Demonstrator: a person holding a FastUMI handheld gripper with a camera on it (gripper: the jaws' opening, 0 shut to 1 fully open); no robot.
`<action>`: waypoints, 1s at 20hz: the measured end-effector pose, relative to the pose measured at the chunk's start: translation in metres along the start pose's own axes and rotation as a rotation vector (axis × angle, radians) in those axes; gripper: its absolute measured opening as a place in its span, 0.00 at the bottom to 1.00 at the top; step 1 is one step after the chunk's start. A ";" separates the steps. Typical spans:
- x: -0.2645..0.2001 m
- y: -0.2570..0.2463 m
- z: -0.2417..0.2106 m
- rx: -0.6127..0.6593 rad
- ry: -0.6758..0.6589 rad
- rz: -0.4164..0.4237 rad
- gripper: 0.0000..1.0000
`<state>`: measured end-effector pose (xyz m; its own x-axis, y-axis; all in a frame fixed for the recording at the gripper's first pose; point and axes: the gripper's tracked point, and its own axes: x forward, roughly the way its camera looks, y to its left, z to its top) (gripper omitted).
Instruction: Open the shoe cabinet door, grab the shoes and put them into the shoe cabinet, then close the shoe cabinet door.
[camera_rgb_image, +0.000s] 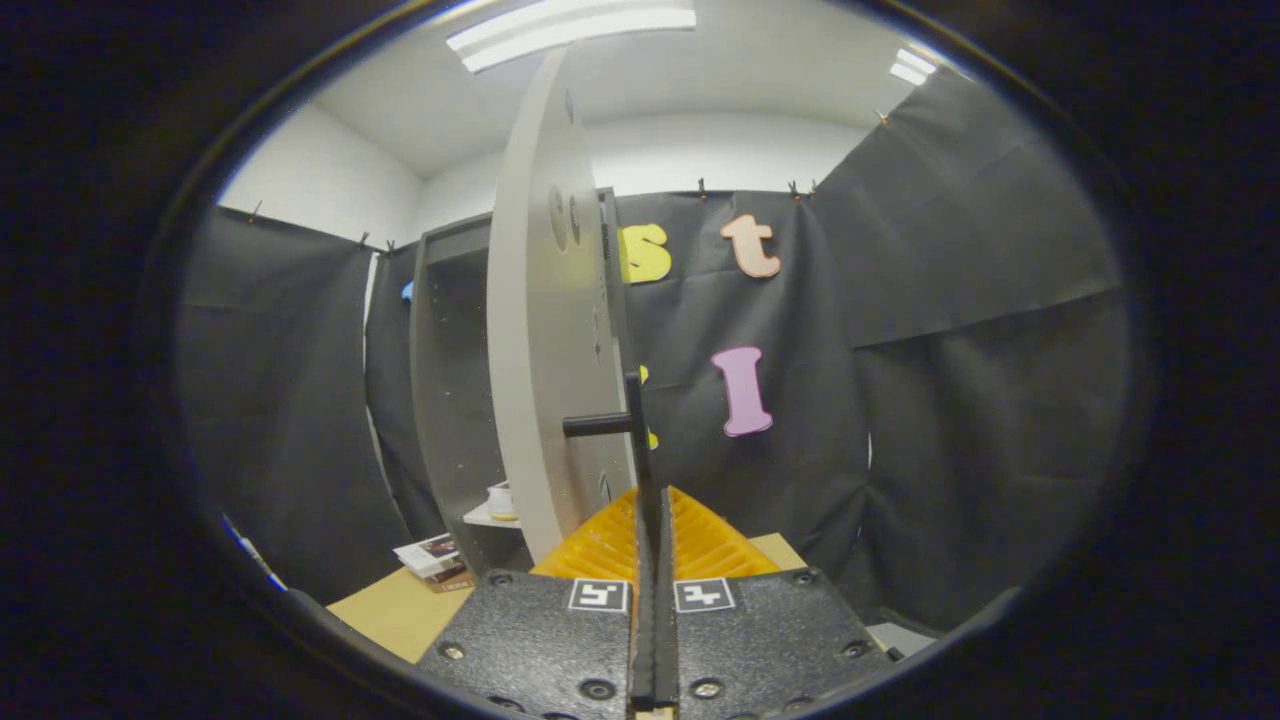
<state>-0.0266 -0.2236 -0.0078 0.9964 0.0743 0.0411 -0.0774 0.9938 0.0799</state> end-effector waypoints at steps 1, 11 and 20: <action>0.001 -0.001 0.000 -0.007 0.002 0.008 0.04; -0.044 -0.005 -0.002 -0.014 0.010 -0.062 0.31; -0.107 0.058 -0.034 -0.055 -0.038 -0.026 1.00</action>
<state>-0.1366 -0.1712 -0.0419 0.9959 0.0459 0.0779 -0.0481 0.9985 0.0263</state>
